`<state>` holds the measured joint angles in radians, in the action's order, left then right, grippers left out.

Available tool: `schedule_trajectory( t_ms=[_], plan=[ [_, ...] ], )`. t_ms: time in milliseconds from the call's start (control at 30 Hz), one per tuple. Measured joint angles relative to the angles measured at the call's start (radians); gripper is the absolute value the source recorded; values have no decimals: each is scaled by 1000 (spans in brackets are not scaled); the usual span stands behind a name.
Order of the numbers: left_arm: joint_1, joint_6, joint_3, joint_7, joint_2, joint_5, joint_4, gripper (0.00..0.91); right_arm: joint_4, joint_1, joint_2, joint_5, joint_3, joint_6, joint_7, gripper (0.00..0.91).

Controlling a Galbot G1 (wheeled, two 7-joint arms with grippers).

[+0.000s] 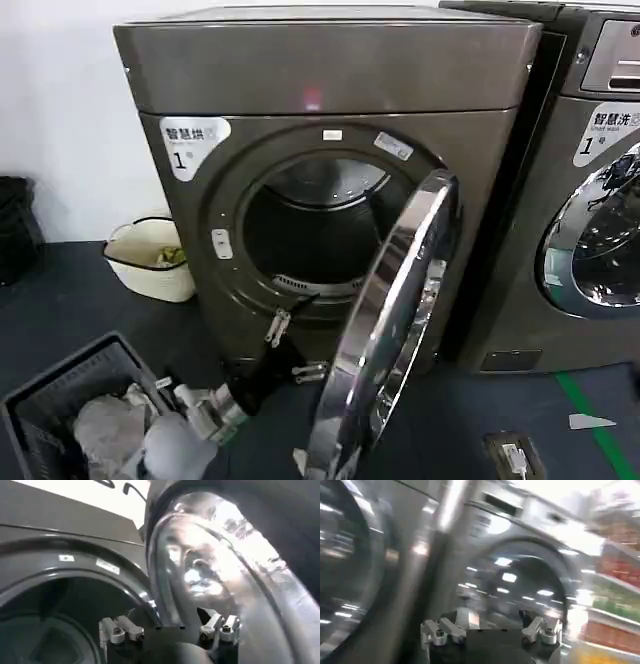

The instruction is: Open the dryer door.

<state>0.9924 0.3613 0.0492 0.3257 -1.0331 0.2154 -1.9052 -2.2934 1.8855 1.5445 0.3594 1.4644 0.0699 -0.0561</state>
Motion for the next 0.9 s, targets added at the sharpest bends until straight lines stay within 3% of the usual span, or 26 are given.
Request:
schedule_trajectory(
  t_ms=[267,500,900],
  plan=[
    [-96,-18,-111,-20,-44,-42,62,907,98,-35,65,-50,141,-90,196,907],
    [-190,-25,-196,-36,-100,-74,126,907,197,-58,65,-101,265,-90,313,907],
    [-332,-26,-334,-53,-238,-102,282,907,283,-78,65,-139,371,-113,337,907]
  ],
)
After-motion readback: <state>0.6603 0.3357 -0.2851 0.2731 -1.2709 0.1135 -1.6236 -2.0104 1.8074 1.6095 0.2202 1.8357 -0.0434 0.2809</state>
